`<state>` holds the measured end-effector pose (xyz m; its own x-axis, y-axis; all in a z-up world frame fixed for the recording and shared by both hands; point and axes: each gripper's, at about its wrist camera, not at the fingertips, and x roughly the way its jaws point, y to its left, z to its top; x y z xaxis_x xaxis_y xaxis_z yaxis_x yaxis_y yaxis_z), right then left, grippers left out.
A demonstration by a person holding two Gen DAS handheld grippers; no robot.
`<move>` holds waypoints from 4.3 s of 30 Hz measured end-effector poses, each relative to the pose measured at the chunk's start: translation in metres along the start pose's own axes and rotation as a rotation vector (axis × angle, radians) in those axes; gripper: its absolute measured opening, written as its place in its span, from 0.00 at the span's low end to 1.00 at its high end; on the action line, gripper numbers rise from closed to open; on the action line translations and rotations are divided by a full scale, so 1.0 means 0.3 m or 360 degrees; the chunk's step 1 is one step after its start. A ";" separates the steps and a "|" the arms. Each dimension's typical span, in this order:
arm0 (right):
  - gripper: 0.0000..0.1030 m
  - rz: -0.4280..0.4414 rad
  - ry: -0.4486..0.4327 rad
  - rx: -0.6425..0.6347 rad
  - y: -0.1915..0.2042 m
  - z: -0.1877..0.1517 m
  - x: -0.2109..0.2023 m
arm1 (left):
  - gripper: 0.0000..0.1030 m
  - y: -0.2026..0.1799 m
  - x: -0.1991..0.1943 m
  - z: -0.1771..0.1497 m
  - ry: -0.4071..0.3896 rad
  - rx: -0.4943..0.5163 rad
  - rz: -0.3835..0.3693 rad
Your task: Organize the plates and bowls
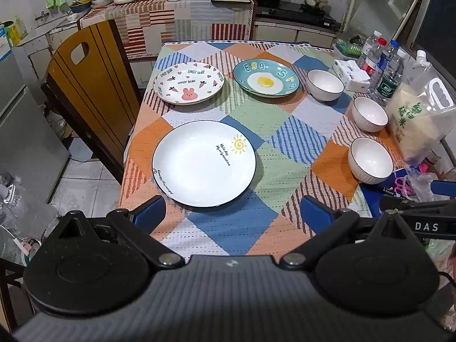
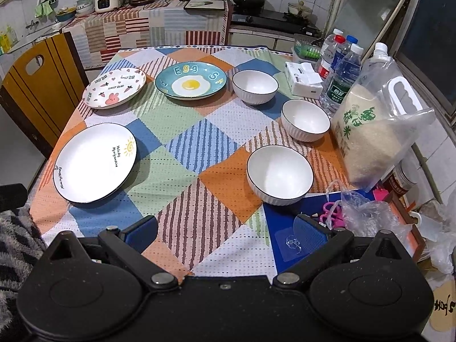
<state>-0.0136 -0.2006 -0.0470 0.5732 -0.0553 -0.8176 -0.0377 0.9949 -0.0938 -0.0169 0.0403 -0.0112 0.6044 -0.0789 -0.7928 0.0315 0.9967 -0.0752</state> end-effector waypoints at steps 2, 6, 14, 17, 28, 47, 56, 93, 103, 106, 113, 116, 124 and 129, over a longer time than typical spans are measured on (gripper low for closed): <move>1.00 -0.0001 0.0000 0.0002 0.000 -0.001 0.001 | 0.99 0.004 0.004 -0.001 0.0007 -0.0003 -0.0001; 1.00 -0.0004 -0.0001 0.0003 -0.001 -0.001 0.001 | 0.99 0.007 0.007 -0.002 0.0008 0.0000 -0.0003; 1.00 -0.0007 -0.0012 0.0001 -0.002 0.000 -0.003 | 0.99 0.011 -0.019 0.002 0.0001 -0.0011 -0.0087; 1.00 -0.0008 -0.0010 -0.0002 0.000 0.001 -0.002 | 0.99 0.006 -0.026 0.001 -0.0005 -0.0003 -0.0104; 1.00 -0.0002 -0.0011 -0.0015 0.011 0.003 -0.006 | 0.97 0.001 -0.052 0.008 0.0030 0.0032 -0.0157; 1.00 0.0162 -0.0223 -0.0181 0.054 0.010 -0.010 | 0.92 0.066 0.032 0.025 0.0047 0.0111 -0.0145; 1.00 0.0324 -0.0946 -0.0526 0.068 0.069 -0.024 | 0.93 0.163 0.160 0.079 -0.0028 0.0213 -0.0028; 0.22 0.0971 0.0083 -0.0002 0.310 0.107 0.795 | 0.45 0.503 0.793 0.037 0.0454 -0.0103 -0.0133; 0.20 0.1051 0.0010 -0.0011 0.286 0.089 0.805 | 0.28 0.461 0.800 0.024 0.0443 -0.0119 -0.0201; 0.21 0.1062 -0.0002 -0.0049 0.282 0.087 0.794 | 0.28 0.451 0.778 0.033 0.0431 -0.0084 -0.0191; 0.21 0.1065 -0.0082 -0.0042 0.195 0.082 0.725 | 0.28 0.352 0.703 0.077 0.0365 0.0071 -0.0242; 0.21 0.1020 -0.0139 -0.0034 0.143 0.090 0.683 | 0.28 0.307 0.693 0.111 0.0346 0.0106 -0.0288; 0.22 0.0868 -0.0232 -0.0051 -0.001 0.143 0.629 | 0.28 0.170 0.741 0.212 0.0345 0.0185 -0.0437; 0.23 0.0771 -0.0236 -0.0108 -0.042 0.171 0.642 | 0.28 0.119 0.821 0.251 0.0382 0.0193 -0.0480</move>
<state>0.1392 -0.2196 -0.1741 0.5864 0.4283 -0.6875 -0.3781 0.8954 0.2354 0.1932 0.0581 -0.1636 0.3509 -0.3566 -0.8658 0.2813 0.9221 -0.2658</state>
